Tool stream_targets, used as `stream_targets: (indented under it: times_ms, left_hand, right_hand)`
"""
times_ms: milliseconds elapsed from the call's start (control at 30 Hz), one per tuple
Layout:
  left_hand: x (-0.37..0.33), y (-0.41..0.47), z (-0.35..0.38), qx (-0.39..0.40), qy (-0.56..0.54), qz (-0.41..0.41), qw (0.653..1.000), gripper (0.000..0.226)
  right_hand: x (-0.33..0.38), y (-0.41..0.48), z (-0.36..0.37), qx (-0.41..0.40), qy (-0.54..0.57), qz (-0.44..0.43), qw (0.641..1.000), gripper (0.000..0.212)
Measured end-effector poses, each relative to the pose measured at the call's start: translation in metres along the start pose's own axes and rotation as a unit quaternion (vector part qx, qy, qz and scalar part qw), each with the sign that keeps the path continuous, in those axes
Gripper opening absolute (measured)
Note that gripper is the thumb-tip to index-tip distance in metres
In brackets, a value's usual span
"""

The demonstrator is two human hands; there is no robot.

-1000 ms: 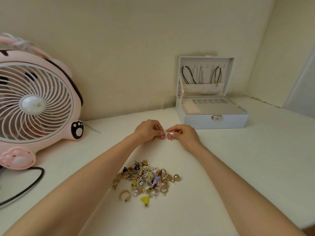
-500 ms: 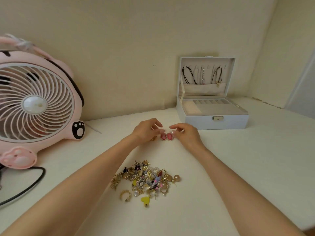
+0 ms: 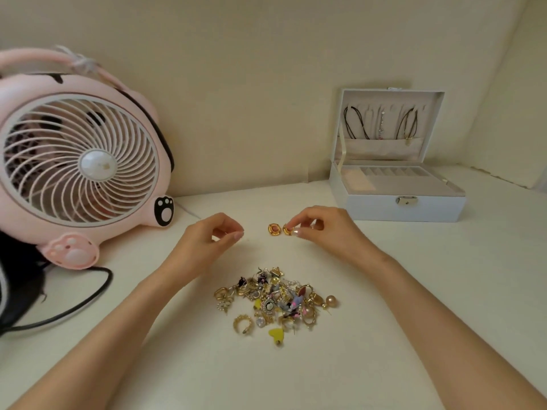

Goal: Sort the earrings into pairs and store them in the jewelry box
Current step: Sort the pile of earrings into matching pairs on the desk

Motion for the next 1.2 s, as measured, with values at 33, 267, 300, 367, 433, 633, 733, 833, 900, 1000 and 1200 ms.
stream_targets:
  times_ms: [33, 267, 300, 367, 433, 633, 733, 833, 900, 1000, 1200]
  left_hand:
    - [0.001, -0.003, 0.000, -0.010, 0.020, -0.001, 1.000, 0.009]
    - [-0.022, -0.005, 0.011, -0.010, 0.133, 0.062, 0.989, 0.010]
    - [-0.021, -0.006, 0.010, -0.011, 0.129, 0.061, 0.990, 0.010]
    - [-0.018, -0.006, 0.005, -0.008, 0.103, 0.049, 0.993, 0.007]
    - [-0.014, -0.005, -0.002, 0.003, 0.064, 0.035, 0.997, 0.004]
    - [-0.014, -0.008, -0.006, 0.050, 0.031, 0.024, 0.998, 0.009]
    - [-0.018, -0.008, -0.005, 0.057, 0.022, 0.031, 0.998, 0.007]
    - [-0.020, -0.008, -0.003, 0.060, 0.033, 0.032, 0.997, 0.008]
    - [-0.019, -0.008, -0.005, 0.047, 0.040, 0.031, 0.998, 0.007]
    - [-0.018, -0.008, -0.011, 0.020, 0.038, 0.028, 0.999, 0.007]
    - [-0.023, -0.010, -0.013, 0.004, 0.029, 0.034, 0.999, 0.007]
  right_hand:
    - [0.003, -0.001, 0.003, 0.017, 0.003, -0.001, 1.000, 0.009]
    - [0.007, -0.003, 0.011, 0.070, 0.014, 0.010, 0.997, 0.007]
    - [0.007, -0.003, 0.011, 0.071, 0.014, 0.010, 0.997, 0.007]
    - [0.007, -0.002, 0.013, 0.074, 0.012, 0.008, 0.997, 0.007]
    - [0.008, -0.002, 0.015, 0.079, 0.011, 0.007, 0.997, 0.007]
    - [0.012, 0.000, 0.025, 0.092, 0.001, 0.001, 0.996, 0.008]
    - [0.017, -0.002, 0.026, 0.086, -0.004, -0.008, 0.996, 0.008]
    - [0.036, -0.005, 0.041, 0.092, -0.025, -0.055, 0.994, 0.010]
    - [0.049, -0.003, 0.059, 0.105, -0.070, -0.070, 0.990, 0.007]
    - [0.057, 0.002, 0.074, 0.108, -0.143, -0.074, 0.981, 0.005]
    - [0.048, 0.002, 0.075, 0.109, -0.143, -0.062, 0.982, 0.010]
Point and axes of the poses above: each hand's wrist, its own y-axis towards the middle knuckle, its own z-axis out of the palm, x = y × z, the point moved 8 cm from there along y, towards the middle knuckle, and after that the axes turned 15 degrees about x, right-handed, at the moved point
